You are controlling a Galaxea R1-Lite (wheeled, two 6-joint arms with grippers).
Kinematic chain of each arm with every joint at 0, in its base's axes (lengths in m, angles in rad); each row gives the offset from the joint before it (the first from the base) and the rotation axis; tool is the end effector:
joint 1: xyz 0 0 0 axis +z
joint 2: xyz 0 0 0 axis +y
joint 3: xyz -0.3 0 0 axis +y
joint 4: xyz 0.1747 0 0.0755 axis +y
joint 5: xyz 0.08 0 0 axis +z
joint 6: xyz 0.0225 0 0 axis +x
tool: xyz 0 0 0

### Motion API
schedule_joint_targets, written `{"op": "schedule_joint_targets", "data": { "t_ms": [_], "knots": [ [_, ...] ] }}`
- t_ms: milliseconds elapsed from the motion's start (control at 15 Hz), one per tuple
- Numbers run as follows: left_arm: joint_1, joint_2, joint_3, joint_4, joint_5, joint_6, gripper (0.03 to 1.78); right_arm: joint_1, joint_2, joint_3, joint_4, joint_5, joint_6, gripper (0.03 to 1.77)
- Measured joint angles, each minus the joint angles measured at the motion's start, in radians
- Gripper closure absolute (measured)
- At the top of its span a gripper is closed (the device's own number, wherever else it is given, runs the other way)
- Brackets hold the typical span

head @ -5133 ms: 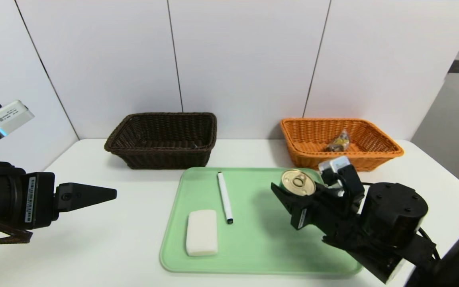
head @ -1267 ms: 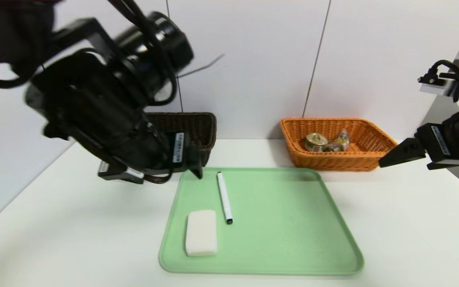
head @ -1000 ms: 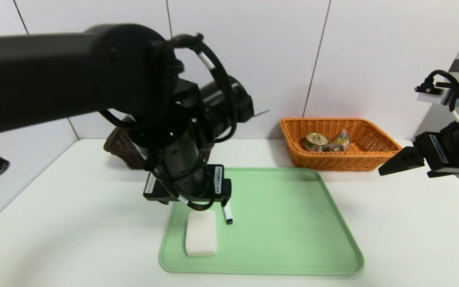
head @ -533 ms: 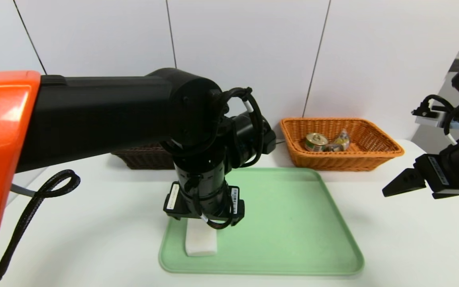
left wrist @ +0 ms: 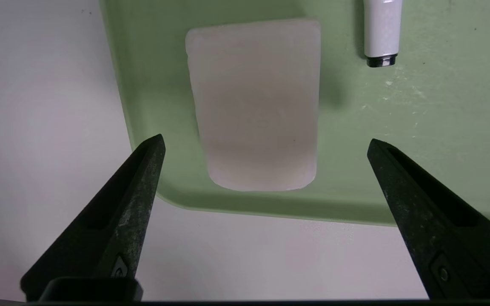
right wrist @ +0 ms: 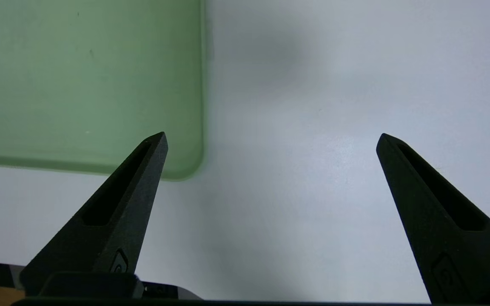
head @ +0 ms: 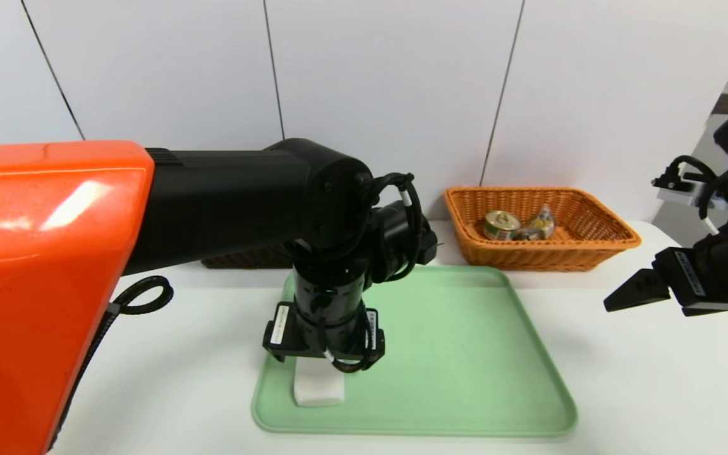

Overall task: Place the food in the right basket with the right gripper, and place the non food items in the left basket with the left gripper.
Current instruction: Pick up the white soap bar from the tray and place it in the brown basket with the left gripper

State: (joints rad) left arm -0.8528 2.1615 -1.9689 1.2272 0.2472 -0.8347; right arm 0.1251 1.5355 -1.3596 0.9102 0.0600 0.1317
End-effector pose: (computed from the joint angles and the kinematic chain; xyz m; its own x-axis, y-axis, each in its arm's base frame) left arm 0.2465 -0.2738 0.1892 0.2802 0.0511 -0.9586 -0.0080 0.9987 0.0509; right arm 0.2205 0.0291 0.2529 0.4540 0.1175 -0.8832 -0.0357 0.9929 0.1138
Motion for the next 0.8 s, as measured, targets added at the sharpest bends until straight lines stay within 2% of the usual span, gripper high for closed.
{"op": "schedule_joint_targets", "data": {
  "t_ms": [267,533,800],
  "knots": [
    [0.007,0.019,0.006,0.012,-0.006,-0.026,0.12,-0.001,0.000,0.018,-0.022,-0.001,0.000,0.10],
    [0.029,0.028,0.011,0.011,-0.054,-0.030,0.12,-0.001,0.002,0.025,-0.027,-0.001,-0.003,0.10],
    [0.050,0.031,0.012,0.009,-0.061,-0.030,0.12,-0.001,0.001,0.027,-0.027,-0.001,-0.005,0.10]
  ]
}}
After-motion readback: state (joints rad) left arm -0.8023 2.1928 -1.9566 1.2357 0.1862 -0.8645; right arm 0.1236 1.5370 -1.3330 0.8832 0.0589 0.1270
